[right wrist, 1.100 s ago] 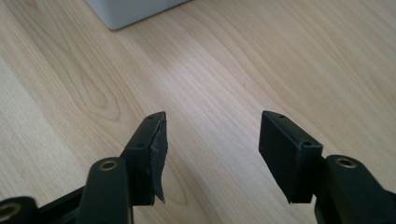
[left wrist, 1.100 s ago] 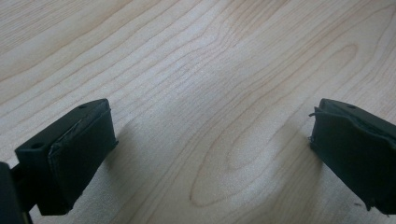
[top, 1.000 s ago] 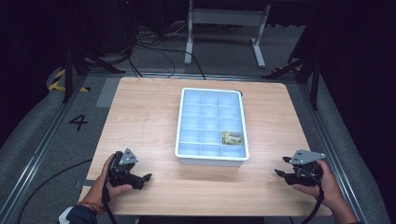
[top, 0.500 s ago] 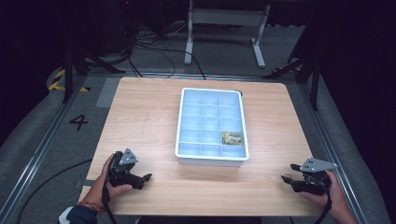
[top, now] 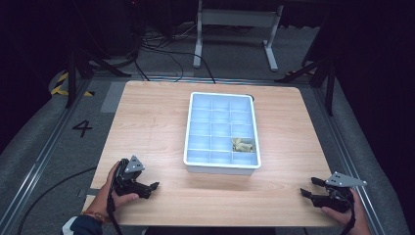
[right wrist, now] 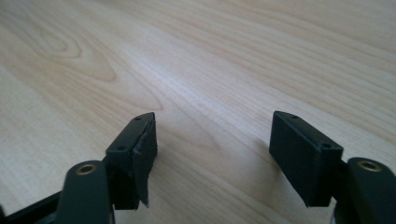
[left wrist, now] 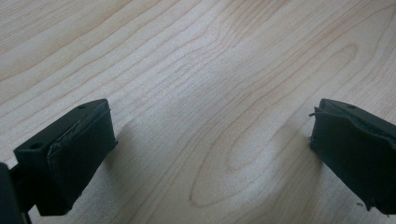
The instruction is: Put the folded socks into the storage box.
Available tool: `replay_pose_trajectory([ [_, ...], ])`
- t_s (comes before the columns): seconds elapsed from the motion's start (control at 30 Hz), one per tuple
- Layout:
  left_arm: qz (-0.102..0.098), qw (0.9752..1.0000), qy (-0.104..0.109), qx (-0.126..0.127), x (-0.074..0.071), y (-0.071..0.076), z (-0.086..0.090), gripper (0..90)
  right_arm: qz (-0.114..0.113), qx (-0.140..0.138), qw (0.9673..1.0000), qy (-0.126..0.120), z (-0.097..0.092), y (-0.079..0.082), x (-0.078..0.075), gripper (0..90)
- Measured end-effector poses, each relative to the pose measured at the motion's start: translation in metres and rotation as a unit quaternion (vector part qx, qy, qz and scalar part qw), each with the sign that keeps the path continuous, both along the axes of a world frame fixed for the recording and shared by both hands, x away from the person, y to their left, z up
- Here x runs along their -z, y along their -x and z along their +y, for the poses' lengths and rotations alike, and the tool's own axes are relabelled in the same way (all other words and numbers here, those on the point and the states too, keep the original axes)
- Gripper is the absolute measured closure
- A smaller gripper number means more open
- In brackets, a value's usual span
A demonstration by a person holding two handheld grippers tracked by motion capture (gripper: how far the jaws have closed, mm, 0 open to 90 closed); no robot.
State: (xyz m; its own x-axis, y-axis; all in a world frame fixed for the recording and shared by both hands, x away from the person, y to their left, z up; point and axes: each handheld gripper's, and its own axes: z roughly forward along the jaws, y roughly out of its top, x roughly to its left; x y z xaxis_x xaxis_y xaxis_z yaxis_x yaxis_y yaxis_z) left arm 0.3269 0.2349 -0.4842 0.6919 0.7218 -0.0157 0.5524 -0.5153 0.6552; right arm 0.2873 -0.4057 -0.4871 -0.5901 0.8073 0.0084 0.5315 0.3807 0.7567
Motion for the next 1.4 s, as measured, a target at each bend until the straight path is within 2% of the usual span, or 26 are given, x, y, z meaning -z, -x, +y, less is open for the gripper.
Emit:
replay_pose_trajectory([
  [0.3,0.0,1.0,-0.001,-0.004,-0.0002,0.0003,-0.0007,0.0,0.004,0.023,0.9997,0.003,0.0,-0.0011,0.0005,24.7],
  [0.47,0.0,1.0,0.0,-0.005,-0.0001,0.0001,-0.0009,0.0,0.005,0.039,0.9992,0.003,0.0008,-0.0027,0.0005,24.2],
  [1.4,-0.001,0.9999,-0.001,-0.011,0.0,-0.0009,-0.0022,0.0,0.005,0.053,0.9986,0.003,0.0007,-0.0042,0.0005,22.8],
])
